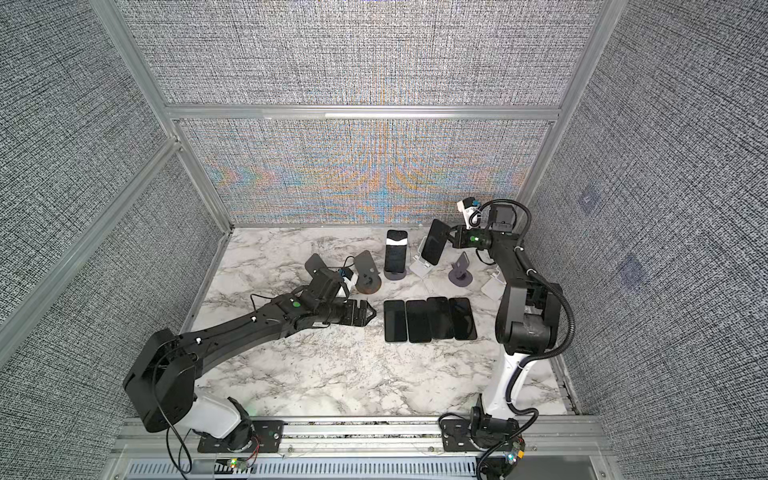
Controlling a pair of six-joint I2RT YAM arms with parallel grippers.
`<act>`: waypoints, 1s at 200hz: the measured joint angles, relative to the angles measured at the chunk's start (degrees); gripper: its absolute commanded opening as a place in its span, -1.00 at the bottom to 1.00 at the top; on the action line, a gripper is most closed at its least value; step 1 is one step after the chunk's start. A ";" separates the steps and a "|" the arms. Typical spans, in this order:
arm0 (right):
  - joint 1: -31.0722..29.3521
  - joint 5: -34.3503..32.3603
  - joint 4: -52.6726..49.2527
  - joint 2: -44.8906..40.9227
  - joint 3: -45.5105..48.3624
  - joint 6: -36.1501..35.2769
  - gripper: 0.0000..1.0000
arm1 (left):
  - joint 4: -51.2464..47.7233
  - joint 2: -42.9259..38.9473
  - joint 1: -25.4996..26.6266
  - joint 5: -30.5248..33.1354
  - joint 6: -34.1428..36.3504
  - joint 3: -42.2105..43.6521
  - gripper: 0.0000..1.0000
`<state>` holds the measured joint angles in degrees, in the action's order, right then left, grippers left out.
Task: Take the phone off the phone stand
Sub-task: 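Grasp the black phone on the white stand with the right gripper, then pull the phone off the white stand and carry it toward the left gripper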
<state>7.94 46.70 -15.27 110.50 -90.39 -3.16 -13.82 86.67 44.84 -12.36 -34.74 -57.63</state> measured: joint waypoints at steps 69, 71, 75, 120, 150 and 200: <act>0.09 -3.41 -5.86 -9.62 5.51 -2.10 -1.00 | -4.26 -0.61 0.02 5.92 1.55 -2.45 0.87; 0.09 -3.52 -6.12 -9.99 5.70 -2.10 -1.00 | -4.46 -0.61 0.02 6.19 1.64 -2.64 0.87; 0.07 -3.78 -6.75 -10.62 5.95 -2.12 -1.00 | -5.05 -0.61 0.02 6.54 1.97 -3.23 0.86; -1.25 -5.60 -13.73 -20.59 11.26 -2.73 -1.00 | -9.31 -0.79 -0.02 12.87 6.88 -8.17 0.83; -3.72 -5.99 -18.34 -26.91 15.82 -2.73 -1.00 | -9.09 -0.98 -0.66 13.86 11.91 -9.33 0.84; -9.33 1.42 -24.13 -33.90 23.17 -2.75 -1.00 | -6.80 -0.57 -6.03 3.80 17.29 -10.45 0.82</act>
<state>-1.39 48.12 -39.40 76.60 -67.22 -5.91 -20.62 86.11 38.81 -8.56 -17.45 -68.07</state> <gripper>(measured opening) 0.059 0.932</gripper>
